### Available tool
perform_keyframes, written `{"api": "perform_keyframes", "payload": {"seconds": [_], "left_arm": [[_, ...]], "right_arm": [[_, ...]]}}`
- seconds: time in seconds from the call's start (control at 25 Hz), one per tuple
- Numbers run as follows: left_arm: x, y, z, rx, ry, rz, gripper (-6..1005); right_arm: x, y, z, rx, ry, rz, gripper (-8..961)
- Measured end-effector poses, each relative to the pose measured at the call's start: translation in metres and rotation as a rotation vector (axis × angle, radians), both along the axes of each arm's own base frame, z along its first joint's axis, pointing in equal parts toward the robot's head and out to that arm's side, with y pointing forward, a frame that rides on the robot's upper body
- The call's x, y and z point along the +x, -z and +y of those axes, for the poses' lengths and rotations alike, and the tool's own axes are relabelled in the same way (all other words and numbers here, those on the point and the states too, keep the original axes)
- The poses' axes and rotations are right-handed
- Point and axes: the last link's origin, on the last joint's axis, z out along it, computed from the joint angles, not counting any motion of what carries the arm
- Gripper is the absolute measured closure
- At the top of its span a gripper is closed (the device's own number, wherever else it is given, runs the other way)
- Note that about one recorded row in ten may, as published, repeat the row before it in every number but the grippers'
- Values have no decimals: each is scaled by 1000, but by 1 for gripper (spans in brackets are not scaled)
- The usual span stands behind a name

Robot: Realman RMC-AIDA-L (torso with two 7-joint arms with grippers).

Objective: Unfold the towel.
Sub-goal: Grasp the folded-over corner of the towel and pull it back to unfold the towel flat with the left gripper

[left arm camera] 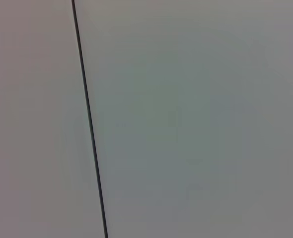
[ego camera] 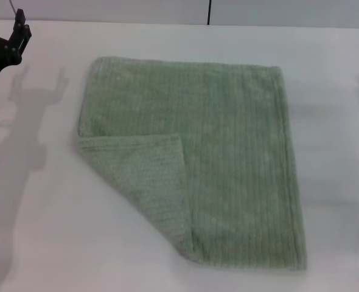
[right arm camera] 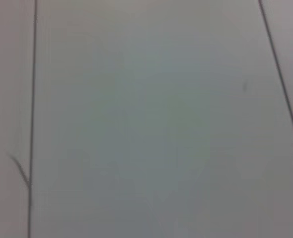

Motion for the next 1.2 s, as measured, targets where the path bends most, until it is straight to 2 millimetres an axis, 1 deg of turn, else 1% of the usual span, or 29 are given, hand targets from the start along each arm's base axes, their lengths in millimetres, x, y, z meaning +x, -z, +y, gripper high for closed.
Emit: {"api": "perform_keyframes", "payload": {"seconds": [0.48, 0.56, 0.6, 0.64, 0.68, 0.72, 0.76, 0.8, 0.84, 0.88, 1.08, 1.12, 1.2], "left_arm": [[0, 1, -2, -2, 2, 0, 177], [0, 2, -2, -3, 4, 0, 177], [1, 2, -2, -3, 5, 0, 178], [1, 2, -2, -4, 6, -1, 178], [1, 2, -2, -4, 6, -1, 178], [1, 2, -2, -5, 8, -1, 178], [2, 3, -1, -6, 10, -2, 178], [3, 3, -1, -7, 13, -1, 178], [4, 3, 0, -8, 16, -1, 179], [4, 3, 0, -8, 16, -1, 179], [9, 5, 4, -17, 23, -10, 180], [12, 7, 7, -29, 26, -16, 180], [17, 10, 12, -59, 19, -23, 180]], "right_arm": [[-2, 3, -1, -16, -11, -13, 237], [-5, 6, 2, -35, -21, -7, 244], [-8, 9, 4, -58, -27, -9, 247], [-15, 16, 11, -124, -48, -39, 250], [-15, 16, 11, -124, -48, -39, 265], [-20, 19, 14, -157, -56, -54, 280], [-29, 22, 22, -226, -57, -65, 294], [-29, 22, 22, -226, -57, -65, 309], [-38, 22, 31, -298, -28, -57, 324], [-38, 22, 31, -298, -28, -57, 338], [-66, 20, 55, -454, 68, -98, 412], [-71, 19, 59, -476, 87, -97, 427], [-80, 14, 66, -520, 113, -74, 505]]}}
